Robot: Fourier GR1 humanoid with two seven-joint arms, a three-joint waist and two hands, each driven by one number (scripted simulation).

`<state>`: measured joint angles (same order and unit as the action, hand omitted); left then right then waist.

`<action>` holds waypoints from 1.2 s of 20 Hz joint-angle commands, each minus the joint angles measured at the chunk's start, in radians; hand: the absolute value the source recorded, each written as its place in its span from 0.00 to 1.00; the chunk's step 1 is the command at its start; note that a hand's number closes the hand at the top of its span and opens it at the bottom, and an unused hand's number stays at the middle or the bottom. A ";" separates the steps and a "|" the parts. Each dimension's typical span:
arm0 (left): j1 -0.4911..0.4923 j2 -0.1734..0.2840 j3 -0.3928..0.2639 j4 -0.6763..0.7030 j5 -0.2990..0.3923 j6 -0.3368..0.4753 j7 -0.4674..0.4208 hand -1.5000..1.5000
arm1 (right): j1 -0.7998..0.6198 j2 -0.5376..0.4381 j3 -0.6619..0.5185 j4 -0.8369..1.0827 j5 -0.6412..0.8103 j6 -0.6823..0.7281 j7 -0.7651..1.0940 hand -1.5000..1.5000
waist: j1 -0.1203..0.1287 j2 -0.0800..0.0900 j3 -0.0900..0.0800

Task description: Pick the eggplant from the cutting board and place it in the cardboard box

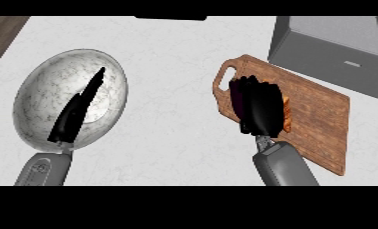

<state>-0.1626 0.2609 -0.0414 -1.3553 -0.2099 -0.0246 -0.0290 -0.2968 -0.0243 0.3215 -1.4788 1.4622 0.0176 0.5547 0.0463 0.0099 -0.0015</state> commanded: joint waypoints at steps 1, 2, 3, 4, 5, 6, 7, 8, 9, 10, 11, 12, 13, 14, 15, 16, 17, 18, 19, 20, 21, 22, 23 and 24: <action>0.012 -0.020 -0.006 0.020 -0.010 0.016 -0.020 0.50 | -0.285 -0.010 -0.126 0.112 -0.145 0.221 -0.110 1.00 | -0.004 0.000 0.001; 0.007 -0.009 0.000 0.041 -0.004 -0.003 -0.030 0.50 | -0.342 -0.013 -0.162 0.202 -0.155 0.178 -0.134 1.00 | -0.012 0.001 0.001; -0.008 0.000 0.008 -0.015 0.004 -0.011 0.036 0.50 | -0.402 -0.005 -0.165 0.237 -0.143 0.196 -0.126 1.00 | -0.015 -0.004 0.002; 0.016 0.010 0.026 0.018 0.008 -0.014 -0.013 0.50 | -0.446 -0.011 -0.185 0.275 -0.126 0.180 -0.116 1.00 | -0.023 -0.005 0.001; -0.007 -0.016 0.011 0.053 -0.007 0.005 -0.023 0.50 | -0.537 -0.014 -0.222 0.288 -0.133 0.214 -0.092 1.00 | -0.021 -0.002 0.001; -0.013 0.012 0.038 0.052 0.008 -0.016 -0.004 0.50 | -0.538 -0.017 -0.210 0.216 -0.124 0.253 -0.066 1.00 | -0.033 -0.008 0.001; -0.026 -0.030 0.010 0.065 -0.020 0.017 -0.006 0.50 | -0.558 -0.026 -0.215 0.248 -0.102 0.229 -0.058 1.00 | -0.037 -0.007 0.001; 0.000 -0.001 0.039 0.047 0.000 -0.003 -0.013 0.50 | -0.497 -0.030 -0.189 0.179 -0.069 0.205 -0.028 1.00 | -0.041 -0.010 0.001; 0.018 -0.015 0.027 0.028 -0.013 0.017 -0.023 0.50 | -0.543 -0.059 -0.223 0.147 -0.089 0.257 -0.027 1.00 | -0.042 -0.012 0.001; -0.010 -0.002 0.032 0.030 -0.012 0.002 0.023 0.50 | -0.579 -0.041 -0.214 0.139 -0.056 0.292 0.038 1.00 | -0.043 -0.012 0.001; 0.004 0.001 0.036 0.014 -0.004 -0.008 0.024 0.50 | -0.551 -0.099 -0.246 0.125 -0.073 0.282 -0.008 1.00 | -0.045 -0.012 0.001; -0.001 0.005 0.037 0.012 0.000 -0.014 0.012 0.50 | -0.646 -0.075 -0.276 0.159 -0.065 0.312 0.056 1.00 | -0.039 -0.011 0.001; 0.024 -0.021 0.014 -0.002 -0.032 0.018 0.012 0.50 | -0.630 -0.079 -0.282 0.165 -0.056 0.298 0.068 1.00 | -0.040 -0.011 0.001; 0.053 -0.004 0.032 0.006 -0.017 0.000 -0.022 0.50 | -0.588 -0.082 -0.281 0.127 -0.060 0.294 0.067 1.00 | -0.042 -0.011 0.001; -0.020 -0.022 0.028 0.056 -0.030 0.016 0.001 0.50 | -0.672 -0.110 -0.333 0.144 -0.076 0.339 0.083 1.00 | -0.048 -0.010 0.001; 0.019 -0.011 0.029 -0.002 -0.028 0.010 0.018 0.50 | -0.667 -0.111 -0.320 0.141 -0.051 0.331 0.105 1.00 | -0.042 -0.011 0.001; -0.004 -0.015 0.041 0.033 -0.009 -0.004 0.011 0.50 | -0.654 -0.146 -0.355 0.120 -0.074 0.341 0.087 1.00 | -0.047 -0.011 0.001; -0.033 -0.022 0.049 0.097 -0.027 0.018 -0.043 0.50 | -0.655 -0.157 -0.370 0.136 -0.079 0.313 0.074 1.00 | -0.049 -0.009 0.001; 0.018 -0.035 0.035 0.078 -0.031 0.024 -0.072 0.50 | -0.673 -0.164 -0.395 0.149 -0.083 0.275 0.078 1.00 | -0.044 -0.009 0.001; 0.034 0.001 0.050 -0.013 0.003 -0.028 0.016 0.50 | -0.638 -0.196 -0.420 0.096 -0.105 0.307 0.069 1.00 | -0.044 -0.013 0.002; 0.009 -0.016 0.047 0.039 -0.025 0.008 -0.003 0.50 | -0.633 -0.218 -0.437 0.067 -0.116 0.333 0.067 1.00 | -0.051 -0.012 0.002; -0.052 -0.001 0.070 0.102 -0.019 -0.003 -0.026 0.50 | -0.709 -0.250 -0.472 0.172 -0.121 0.311 0.046 1.00 | -0.046 -0.007 0.001; -0.037 -0.057 0.031 0.115 -0.067 0.058 -0.046 0.50 | -0.662 -0.230 -0.450 0.137 -0.106 0.305 0.073 1.00 | -0.049 -0.009 0.001; 0.055 -0.001 0.048 -0.009 -0.013 -0.025 -0.021 0.50 | -0.679 -0.263 -0.484 0.121 -0.127 0.354 0.075 1.00 | -0.041 -0.012 0.002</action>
<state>-0.1565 0.2531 0.0070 -1.3188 -0.2365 -0.0210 -0.0490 -0.9560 -0.2294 -0.1006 -1.3496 1.3582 0.3354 0.6215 0.0030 -0.0025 0.0032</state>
